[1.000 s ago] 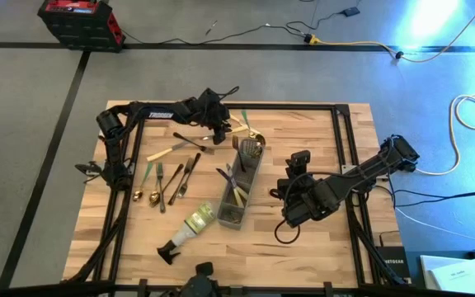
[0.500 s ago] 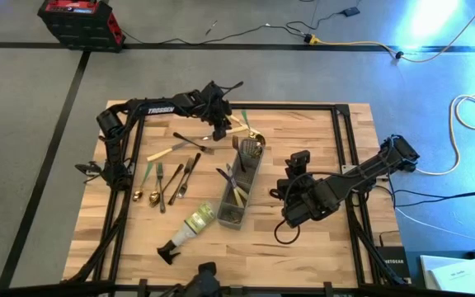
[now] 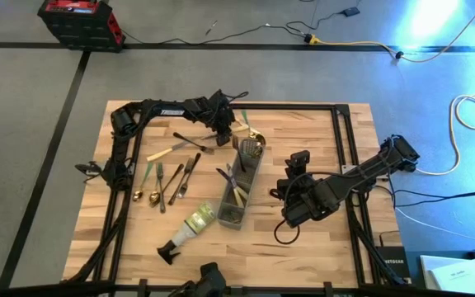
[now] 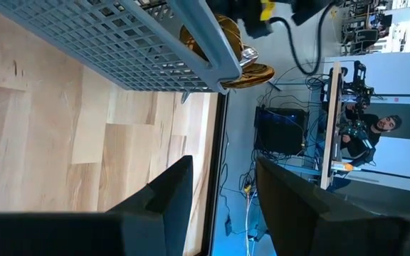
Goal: Sort silverware
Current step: Put the table knife into the silverware basket
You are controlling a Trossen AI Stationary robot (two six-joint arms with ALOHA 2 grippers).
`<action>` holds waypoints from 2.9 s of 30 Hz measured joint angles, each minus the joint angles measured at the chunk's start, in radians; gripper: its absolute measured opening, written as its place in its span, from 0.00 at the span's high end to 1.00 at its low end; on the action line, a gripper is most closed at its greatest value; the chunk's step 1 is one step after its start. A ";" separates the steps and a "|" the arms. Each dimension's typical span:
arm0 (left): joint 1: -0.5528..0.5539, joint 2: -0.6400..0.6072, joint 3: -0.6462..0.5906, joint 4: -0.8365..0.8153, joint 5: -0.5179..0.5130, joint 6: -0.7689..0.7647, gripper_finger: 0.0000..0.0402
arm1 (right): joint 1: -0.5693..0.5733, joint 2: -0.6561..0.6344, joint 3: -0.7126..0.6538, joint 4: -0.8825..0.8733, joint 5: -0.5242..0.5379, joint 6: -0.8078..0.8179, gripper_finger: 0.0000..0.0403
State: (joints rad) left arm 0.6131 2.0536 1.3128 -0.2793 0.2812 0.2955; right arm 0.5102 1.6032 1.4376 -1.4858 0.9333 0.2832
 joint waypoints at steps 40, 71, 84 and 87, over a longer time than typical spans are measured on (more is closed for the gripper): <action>-0.064 0.005 0.025 -0.050 -0.194 0.149 0.98 | 0.000 0.000 0.000 -0.001 0.009 -0.001 0.66; -0.066 0.000 0.024 -0.045 -0.231 0.127 0.82 | 0.000 0.000 0.000 0.000 0.008 0.000 0.66; -0.070 -0.067 0.024 -0.076 -0.190 0.141 0.55 | 0.000 0.000 0.000 0.001 -0.002 0.000 0.66; -0.063 -0.067 0.025 -0.061 -0.189 0.176 0.55 | 0.000 0.000 0.000 0.005 -0.002 0.000 0.66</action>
State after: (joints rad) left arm 0.5499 1.9868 1.3376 -0.3408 0.0917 0.4711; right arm 0.5102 1.6035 1.4380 -1.4808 0.9310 0.2832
